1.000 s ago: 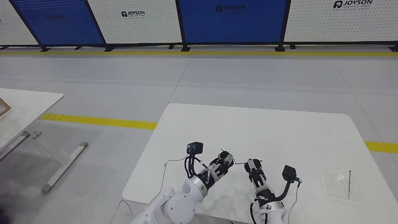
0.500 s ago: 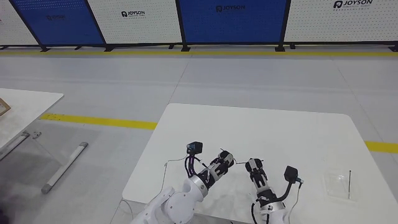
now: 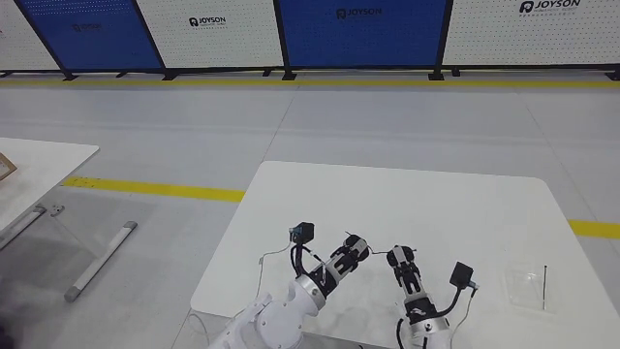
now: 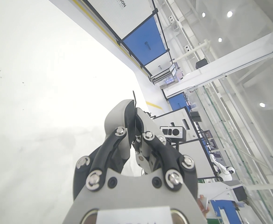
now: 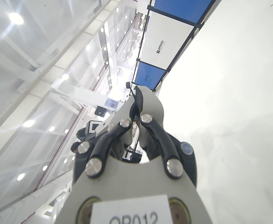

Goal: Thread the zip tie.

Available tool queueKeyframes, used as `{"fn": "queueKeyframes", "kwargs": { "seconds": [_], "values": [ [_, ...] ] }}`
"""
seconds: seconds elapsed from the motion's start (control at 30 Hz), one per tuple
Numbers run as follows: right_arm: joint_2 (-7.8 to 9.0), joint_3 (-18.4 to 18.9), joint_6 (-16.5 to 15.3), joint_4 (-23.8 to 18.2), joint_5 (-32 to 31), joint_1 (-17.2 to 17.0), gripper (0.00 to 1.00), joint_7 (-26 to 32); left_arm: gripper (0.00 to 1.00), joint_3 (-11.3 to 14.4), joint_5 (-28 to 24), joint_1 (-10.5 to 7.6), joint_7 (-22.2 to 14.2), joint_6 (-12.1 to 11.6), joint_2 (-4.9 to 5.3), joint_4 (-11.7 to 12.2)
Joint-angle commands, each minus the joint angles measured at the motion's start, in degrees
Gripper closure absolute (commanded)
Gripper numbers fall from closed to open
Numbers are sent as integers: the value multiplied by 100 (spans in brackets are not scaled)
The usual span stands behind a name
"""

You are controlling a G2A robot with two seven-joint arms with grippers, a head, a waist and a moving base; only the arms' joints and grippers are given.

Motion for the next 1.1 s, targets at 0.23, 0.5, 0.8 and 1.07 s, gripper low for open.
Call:
{"fn": "queueKeyframes", "kwargs": {
  "seconds": [0.23, 0.5, 0.8, 1.07],
  "values": [
    [-41, -43, -10, 47, 11, 63, 100, 30, 100, -5, -210, 25, 1, -90, -9, -5],
    [-45, 41, 21, -144, -78, -42, 100, -36, 100, -120, -403, 62, 5, -148, -1, -20],
    [-80, -14, 211, -166, -173, -2, 100, -13, 100, -132, -325, 46, 10, -84, 2, -18],
    [-103, -9, 432, -232, -305, -17, 100, -90, 93, -159, -323, 41, 32, -70, 2, 27]
  ]
}}
